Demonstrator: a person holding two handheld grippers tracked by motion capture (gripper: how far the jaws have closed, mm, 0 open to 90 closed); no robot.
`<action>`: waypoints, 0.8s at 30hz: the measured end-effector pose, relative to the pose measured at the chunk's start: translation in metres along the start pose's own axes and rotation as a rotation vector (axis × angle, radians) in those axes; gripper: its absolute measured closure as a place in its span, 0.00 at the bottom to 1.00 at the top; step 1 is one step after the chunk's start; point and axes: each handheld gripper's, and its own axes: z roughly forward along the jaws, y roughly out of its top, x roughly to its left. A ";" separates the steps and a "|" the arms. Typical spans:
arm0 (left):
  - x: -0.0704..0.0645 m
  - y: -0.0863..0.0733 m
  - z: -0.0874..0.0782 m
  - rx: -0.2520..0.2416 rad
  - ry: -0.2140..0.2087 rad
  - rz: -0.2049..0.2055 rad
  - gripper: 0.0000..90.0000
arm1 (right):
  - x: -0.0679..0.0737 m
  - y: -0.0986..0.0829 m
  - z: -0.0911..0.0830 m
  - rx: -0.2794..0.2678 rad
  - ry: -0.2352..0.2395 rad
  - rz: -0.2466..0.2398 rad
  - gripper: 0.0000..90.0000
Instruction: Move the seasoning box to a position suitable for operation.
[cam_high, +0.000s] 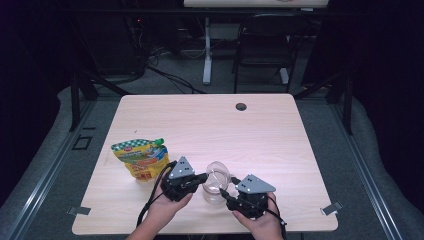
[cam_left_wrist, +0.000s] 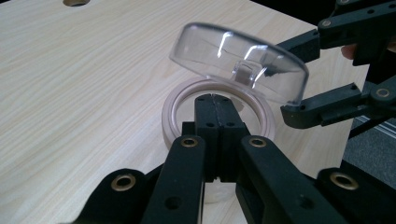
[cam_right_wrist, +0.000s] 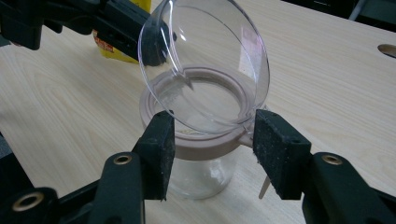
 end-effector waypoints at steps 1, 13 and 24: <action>0.000 -0.001 0.000 0.003 0.000 -0.002 1.00 | 0.000 0.000 0.000 -0.004 0.000 -0.001 0.55; 0.001 -0.007 0.003 0.013 0.001 -0.012 1.00 | 0.000 0.000 -0.003 -0.025 -0.002 0.000 0.56; 0.001 -0.011 0.005 0.016 -0.002 -0.020 1.00 | -0.001 0.001 -0.005 -0.028 0.000 0.006 0.58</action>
